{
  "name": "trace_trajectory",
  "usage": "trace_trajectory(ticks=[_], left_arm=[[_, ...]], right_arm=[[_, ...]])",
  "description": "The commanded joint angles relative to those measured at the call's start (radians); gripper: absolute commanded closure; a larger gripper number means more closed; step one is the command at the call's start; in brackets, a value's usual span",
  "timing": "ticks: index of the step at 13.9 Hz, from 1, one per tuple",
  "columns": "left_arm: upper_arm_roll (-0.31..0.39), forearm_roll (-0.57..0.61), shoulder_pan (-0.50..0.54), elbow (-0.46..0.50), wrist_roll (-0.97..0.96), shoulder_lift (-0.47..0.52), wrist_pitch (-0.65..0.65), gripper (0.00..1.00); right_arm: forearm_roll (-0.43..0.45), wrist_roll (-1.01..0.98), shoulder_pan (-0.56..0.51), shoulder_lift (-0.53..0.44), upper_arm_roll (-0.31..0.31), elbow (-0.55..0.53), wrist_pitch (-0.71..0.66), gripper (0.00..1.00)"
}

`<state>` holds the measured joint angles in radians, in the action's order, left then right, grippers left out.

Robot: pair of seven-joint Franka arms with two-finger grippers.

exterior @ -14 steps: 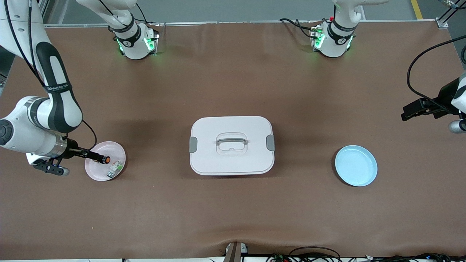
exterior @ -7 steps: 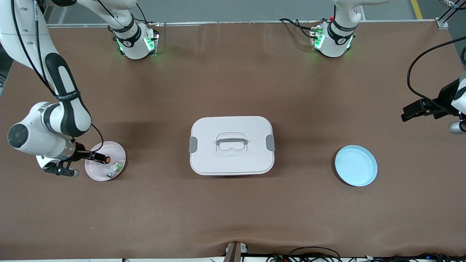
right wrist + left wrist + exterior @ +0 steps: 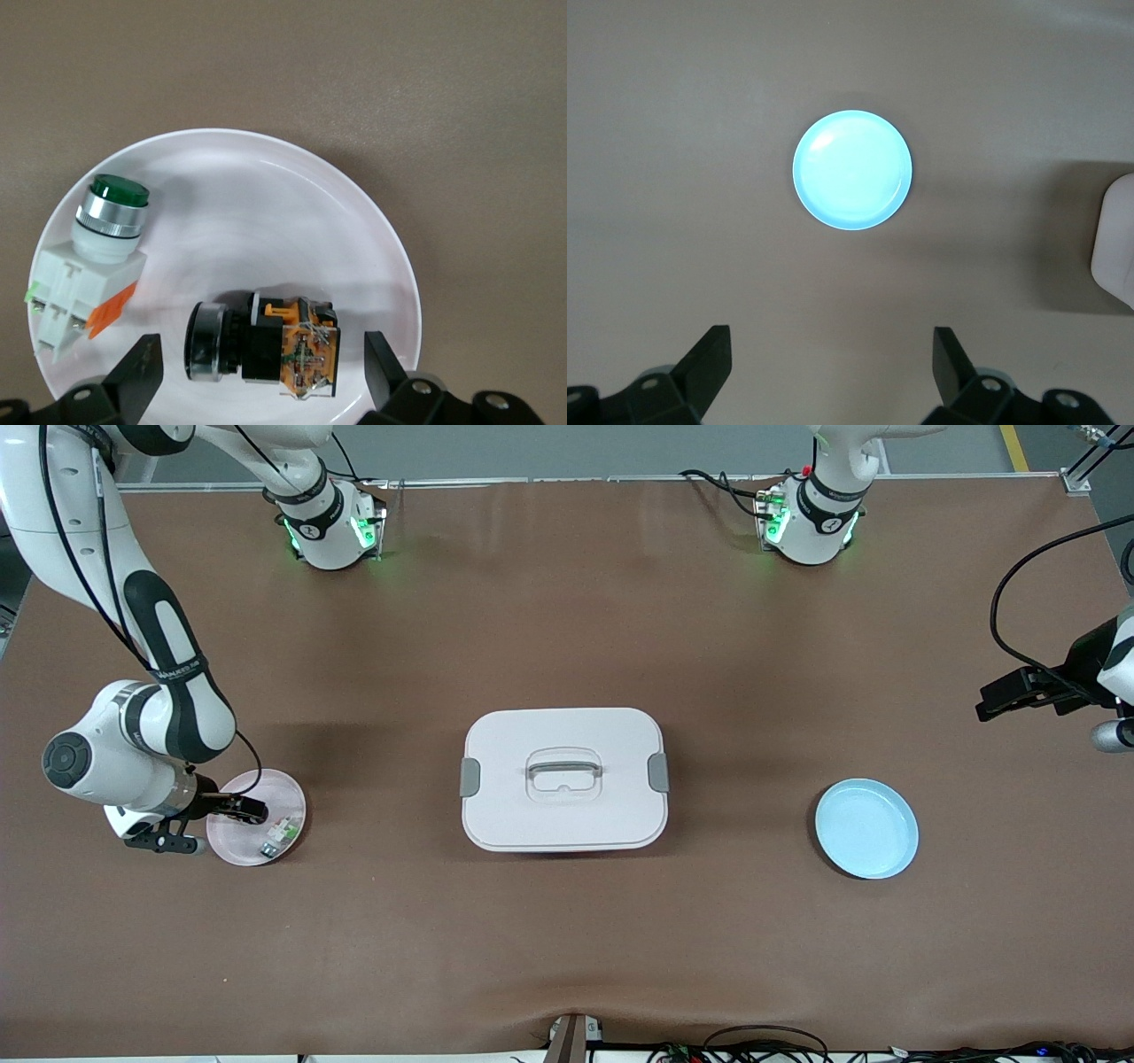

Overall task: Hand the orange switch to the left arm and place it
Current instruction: 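Close the right gripper on the black-and-orange switch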

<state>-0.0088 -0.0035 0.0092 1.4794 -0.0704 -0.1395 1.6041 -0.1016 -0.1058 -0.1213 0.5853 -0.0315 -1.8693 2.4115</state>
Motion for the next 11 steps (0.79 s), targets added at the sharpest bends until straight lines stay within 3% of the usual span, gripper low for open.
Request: trace_trajectory(ticks=[1, 11], left_arm=[[0.0, 0.005, 0.003, -0.016, 0.003, -0.008, 0.0, 0.0], [0.0, 0.005, 0.003, -0.016, 0.003, -0.009, 0.0, 0.0]], right_arm=[[-0.024, -0.023, -0.006, 0.01, 0.002, -0.004, 0.008, 0.0], [-0.036, -0.023, -0.009, 0.024, 0.002, 0.001, 0.009, 0.0]])
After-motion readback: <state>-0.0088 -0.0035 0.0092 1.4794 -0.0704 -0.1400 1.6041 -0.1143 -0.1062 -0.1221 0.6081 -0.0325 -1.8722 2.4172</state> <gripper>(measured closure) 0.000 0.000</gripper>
